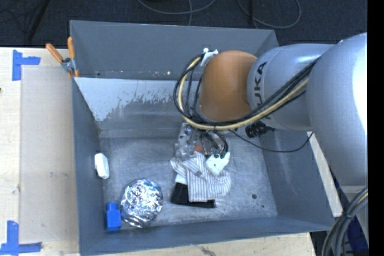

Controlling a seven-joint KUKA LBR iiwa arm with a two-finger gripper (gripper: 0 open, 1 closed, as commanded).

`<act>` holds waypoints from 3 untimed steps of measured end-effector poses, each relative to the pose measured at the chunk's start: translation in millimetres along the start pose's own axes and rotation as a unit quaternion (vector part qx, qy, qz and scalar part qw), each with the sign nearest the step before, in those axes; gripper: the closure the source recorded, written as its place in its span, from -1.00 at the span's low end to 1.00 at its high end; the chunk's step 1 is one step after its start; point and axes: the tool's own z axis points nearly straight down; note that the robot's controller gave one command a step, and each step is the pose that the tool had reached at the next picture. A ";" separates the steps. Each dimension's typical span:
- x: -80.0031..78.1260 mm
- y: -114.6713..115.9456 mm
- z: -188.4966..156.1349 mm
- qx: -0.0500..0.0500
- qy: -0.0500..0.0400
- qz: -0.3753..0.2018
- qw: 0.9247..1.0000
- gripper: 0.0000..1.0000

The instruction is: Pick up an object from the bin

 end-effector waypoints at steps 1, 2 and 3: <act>-1.4 4.1 -162.7 0.002 0.000 -0.037 0.999 1.00; 0.1 3.6 -158.4 0.002 0.004 -0.036 0.999 1.00; 2.6 7.6 -142.5 0.002 0.001 -0.078 0.997 1.00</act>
Offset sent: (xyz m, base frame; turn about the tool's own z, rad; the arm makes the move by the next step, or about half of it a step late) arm 0.0000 0.0000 0.0000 0.0000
